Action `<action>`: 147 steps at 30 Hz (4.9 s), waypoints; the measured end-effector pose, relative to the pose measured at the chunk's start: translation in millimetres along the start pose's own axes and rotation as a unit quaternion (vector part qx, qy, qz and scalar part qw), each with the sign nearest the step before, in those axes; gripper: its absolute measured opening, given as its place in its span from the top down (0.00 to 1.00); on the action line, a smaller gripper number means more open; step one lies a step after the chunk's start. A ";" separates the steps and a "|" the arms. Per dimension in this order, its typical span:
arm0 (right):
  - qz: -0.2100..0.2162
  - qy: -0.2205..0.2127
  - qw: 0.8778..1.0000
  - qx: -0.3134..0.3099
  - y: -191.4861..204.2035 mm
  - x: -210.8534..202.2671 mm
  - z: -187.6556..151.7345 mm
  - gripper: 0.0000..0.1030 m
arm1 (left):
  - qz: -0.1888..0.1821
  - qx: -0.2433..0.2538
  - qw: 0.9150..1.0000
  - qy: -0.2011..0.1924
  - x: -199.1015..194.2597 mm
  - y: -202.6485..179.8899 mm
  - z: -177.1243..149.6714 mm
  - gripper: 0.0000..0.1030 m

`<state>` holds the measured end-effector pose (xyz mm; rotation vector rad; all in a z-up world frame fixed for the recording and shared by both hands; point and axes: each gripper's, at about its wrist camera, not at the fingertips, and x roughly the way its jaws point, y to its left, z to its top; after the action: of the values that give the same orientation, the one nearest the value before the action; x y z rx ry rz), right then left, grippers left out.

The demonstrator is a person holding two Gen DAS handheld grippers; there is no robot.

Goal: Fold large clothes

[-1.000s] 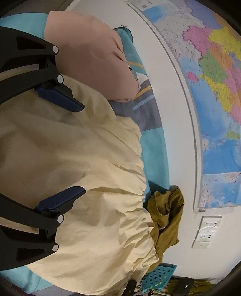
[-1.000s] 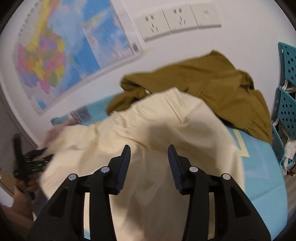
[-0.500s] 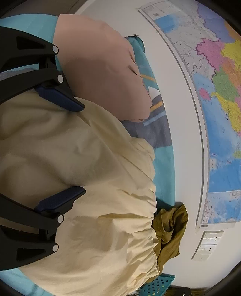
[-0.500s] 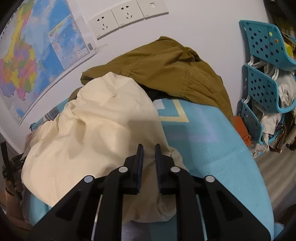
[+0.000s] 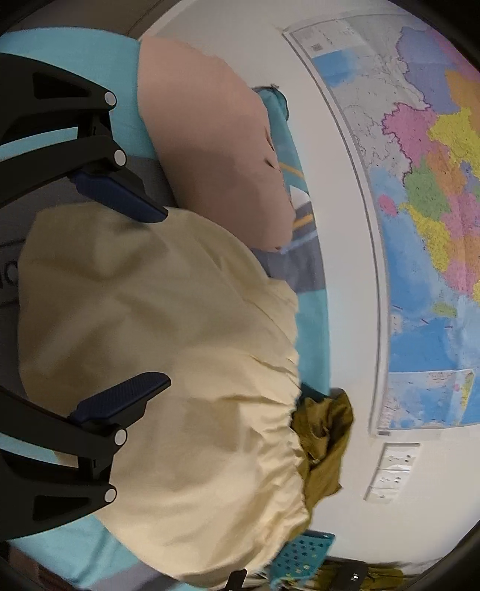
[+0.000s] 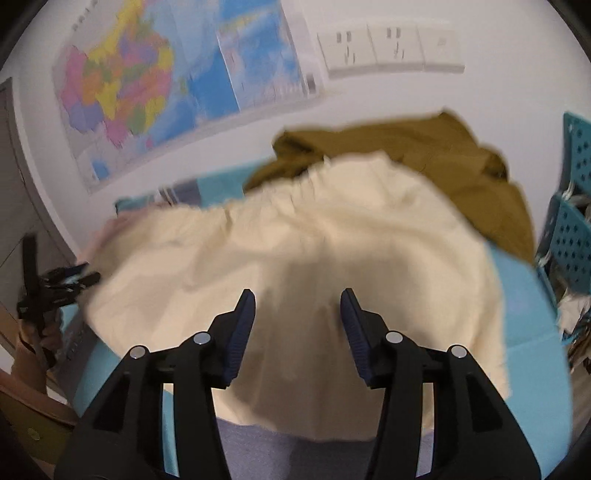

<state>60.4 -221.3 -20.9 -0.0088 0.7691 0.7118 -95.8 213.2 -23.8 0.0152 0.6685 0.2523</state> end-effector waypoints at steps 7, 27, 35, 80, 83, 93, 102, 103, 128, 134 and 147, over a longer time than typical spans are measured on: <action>-0.012 0.019 0.999 0.030 -2.2 16.0 -4.8 0.51 | 0.005 -0.014 1.000 0.023 13.1 4.0 -6.0 0.21; 0.069 0.055 0.989 -0.119 116.8 55.5 -10.9 0.40 | 0.012 -0.027 0.999 0.030 9.2 -2.5 -9.9 0.21; 0.088 0.021 0.982 -0.165 148.2 27.7 -0.4 0.36 | 0.006 -0.040 0.999 0.033 5.2 1.2 -11.1 0.18; 0.192 0.077 0.976 0.071 71.2 -14.5 -47.1 0.15 | -0.269 -0.238 0.929 0.092 56.8 -23.6 2.4 0.14; 0.143 0.068 0.973 0.165 24.1 -26.4 -63.4 0.15 | -0.253 -0.219 0.938 0.091 58.0 -24.0 0.3 0.11; 0.054 0.003 0.970 0.237 -1.3 3.1 -54.2 0.12 | -0.231 -0.183 0.952 0.077 58.2 -35.4 -0.9 0.07; 0.054 -0.063 0.956 0.281 -5.9 36.8 -25.8 0.09 | -0.226 -0.178 0.954 0.084 61.3 -37.8 3.6 0.07; 0.070 -0.066 0.954 0.284 -7.6 38.9 -24.4 0.10 | -0.225 -0.180 0.954 0.082 61.4 -37.1 3.3 0.07; 0.134 0.007 0.959 0.250 -9.5 43.1 -19.5 0.65 | -0.140 -0.166 0.973 0.074 56.1 -34.9 3.5 0.48; 0.125 0.016 0.960 0.252 -7.0 56.6 -17.6 0.46 | -0.146 -0.154 0.975 0.074 65.7 -39.9 8.7 0.28; 0.138 -0.066 0.978 0.144 46.0 -10.1 55.5 0.89 | -0.149 -0.158 0.976 0.012 18.4 -12.6 49.8 0.84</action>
<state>63.3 -177.6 37.2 0.4119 0.7480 0.8494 -48.4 208.7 3.0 -0.3900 0.6396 0.0675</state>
